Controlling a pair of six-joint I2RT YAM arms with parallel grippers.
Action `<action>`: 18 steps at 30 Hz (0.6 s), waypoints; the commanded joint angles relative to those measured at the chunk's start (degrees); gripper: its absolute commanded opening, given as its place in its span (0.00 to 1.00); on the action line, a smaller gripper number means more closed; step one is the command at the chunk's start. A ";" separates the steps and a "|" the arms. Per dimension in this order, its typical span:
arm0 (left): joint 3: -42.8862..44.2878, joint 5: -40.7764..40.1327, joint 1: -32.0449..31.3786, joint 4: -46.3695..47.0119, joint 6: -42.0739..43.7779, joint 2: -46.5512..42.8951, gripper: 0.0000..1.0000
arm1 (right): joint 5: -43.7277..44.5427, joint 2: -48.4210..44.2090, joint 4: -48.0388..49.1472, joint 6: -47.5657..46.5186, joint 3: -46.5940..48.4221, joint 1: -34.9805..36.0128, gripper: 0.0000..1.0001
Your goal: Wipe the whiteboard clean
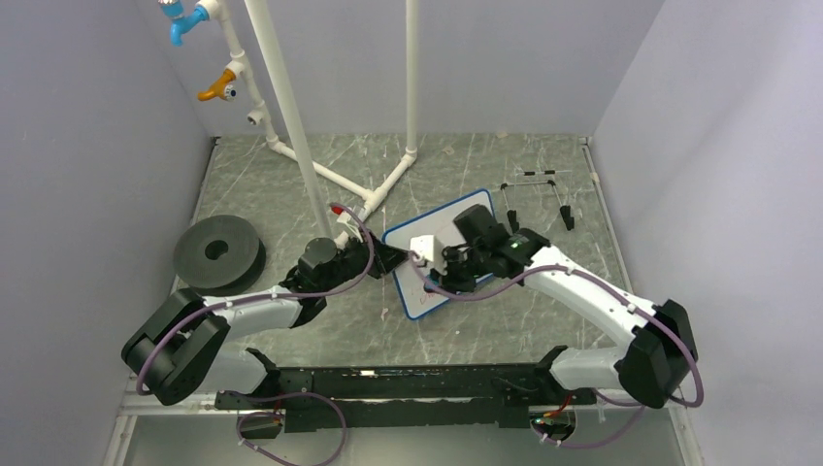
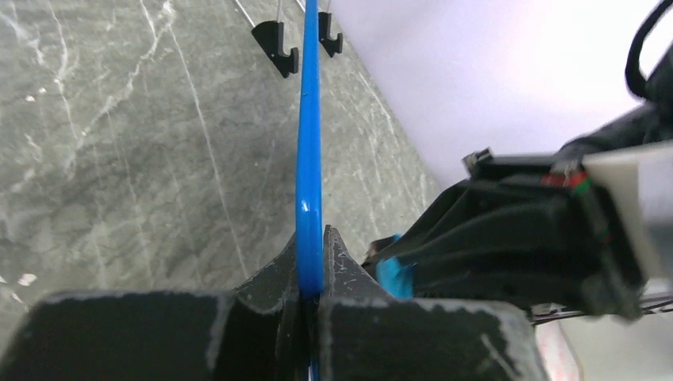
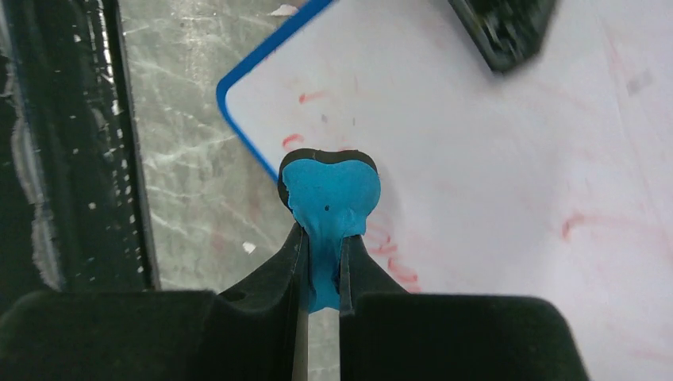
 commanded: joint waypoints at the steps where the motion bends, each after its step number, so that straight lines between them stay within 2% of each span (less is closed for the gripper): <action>1: 2.26 0.42 0.26 8.21 -9.69 -1.81 0.00 | 12.17 1.84 8.92 0.53 1.02 5.83 0.00; 5: 2.39 0.47 0.33 8.92 -11.46 -0.78 0.00 | 13.80 4.57 11.66 0.53 1.69 9.06 0.00; 10: 1.82 -0.53 0.80 9.37 -12.39 -1.10 0.00 | 12.79 4.58 9.34 -4.13 -1.11 14.08 0.00; 14: 0.29 0.60 2.34 14.34 -16.24 0.35 0.00 | 11.56 2.64 8.04 -6.89 -5.72 14.92 0.00; 18: -0.33 2.36 3.27 20.01 -20.55 3.07 0.00 | 15.05 1.53 9.78 -7.17 -8.39 14.75 0.00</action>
